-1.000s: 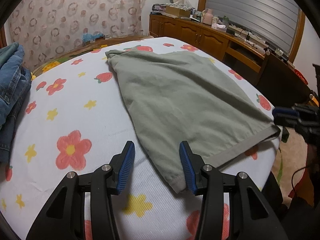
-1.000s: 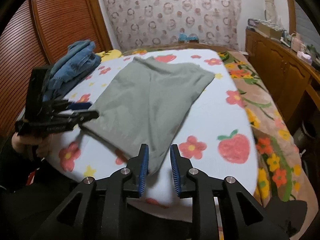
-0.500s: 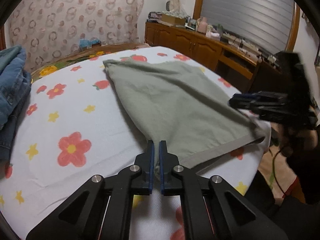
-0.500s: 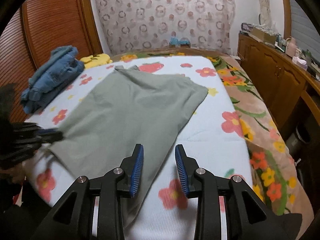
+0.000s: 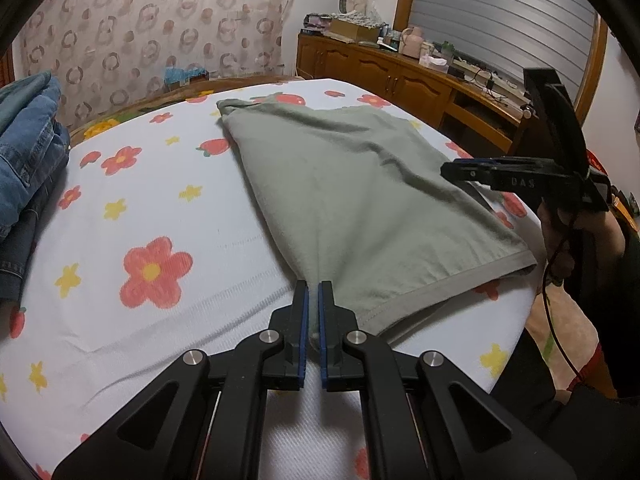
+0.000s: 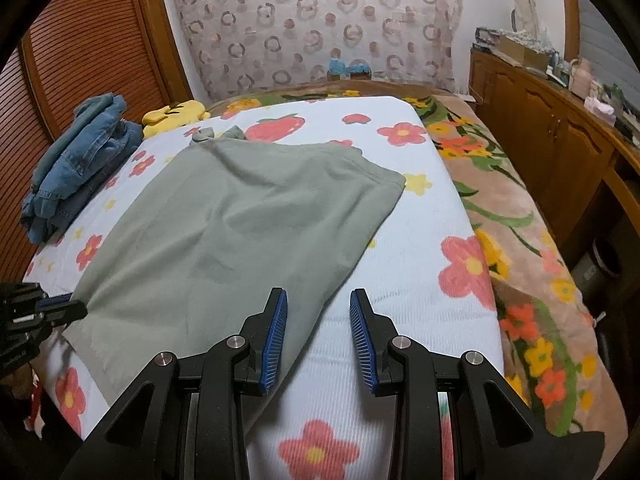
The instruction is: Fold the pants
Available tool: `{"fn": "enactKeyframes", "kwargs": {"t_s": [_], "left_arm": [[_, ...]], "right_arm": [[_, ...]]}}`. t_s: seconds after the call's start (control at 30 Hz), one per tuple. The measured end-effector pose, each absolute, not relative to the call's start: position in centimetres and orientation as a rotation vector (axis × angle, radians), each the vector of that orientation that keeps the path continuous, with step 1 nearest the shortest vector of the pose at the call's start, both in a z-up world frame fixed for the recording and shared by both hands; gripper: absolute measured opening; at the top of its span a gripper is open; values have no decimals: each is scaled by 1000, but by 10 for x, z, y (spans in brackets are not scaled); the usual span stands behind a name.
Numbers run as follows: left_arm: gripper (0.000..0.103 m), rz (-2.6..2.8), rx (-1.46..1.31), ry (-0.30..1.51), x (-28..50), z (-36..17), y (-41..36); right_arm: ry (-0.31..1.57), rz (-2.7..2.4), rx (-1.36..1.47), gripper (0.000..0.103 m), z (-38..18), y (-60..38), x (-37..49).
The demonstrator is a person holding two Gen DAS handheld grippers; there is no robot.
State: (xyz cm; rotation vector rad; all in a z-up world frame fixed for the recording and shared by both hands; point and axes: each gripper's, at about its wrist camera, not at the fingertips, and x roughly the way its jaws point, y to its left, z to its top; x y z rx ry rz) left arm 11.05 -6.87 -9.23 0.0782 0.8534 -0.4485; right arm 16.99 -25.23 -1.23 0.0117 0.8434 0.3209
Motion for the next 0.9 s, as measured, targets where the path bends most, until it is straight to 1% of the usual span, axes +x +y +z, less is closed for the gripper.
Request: {"fn": "enactKeyframes", "kwargs": {"t_s": [0.1,0.17,0.2,0.23,0.27,0.37,0.57,0.6,0.67,0.77,0.83,0.9], "left_arm": [[5,-447,75,855,110,-94,-69],[5,-446,74,856,110,-95,-68],[5,-447,75,855,110,-95,-68],[5,-447,75,855,110,-95,-68],[5,-446,76,855,110,-95,-68],[5,-446,75,856,110,-95,-68],[5,-446,72,856,110,-96,-68],[7,-446,70,857,110,-96,-68],[11,-436,71,858,111,-97,-67],[20,-420,77,860,112,-98,-66],[30,-408,77,860,113,-98,-64],[36,-399,79,859,113,-98,-63]], "right_arm": [[845,329,6,33,-12,-250,172],[842,342,-16,17,-13,-248,172],[840,350,-28,14,-13,-247,171],[839,361,-35,7,-13,-247,170],[836,363,-41,5,-13,-247,171],[808,331,-54,3,-11,-253,171],[808,323,-37,4,-10,-257,166],[804,322,-37,4,-9,-257,164],[794,324,-35,4,-6,-258,160],[780,332,-30,7,-2,-260,150],[776,340,-29,7,-1,-260,142],[772,347,-30,7,0,-260,134]]}}
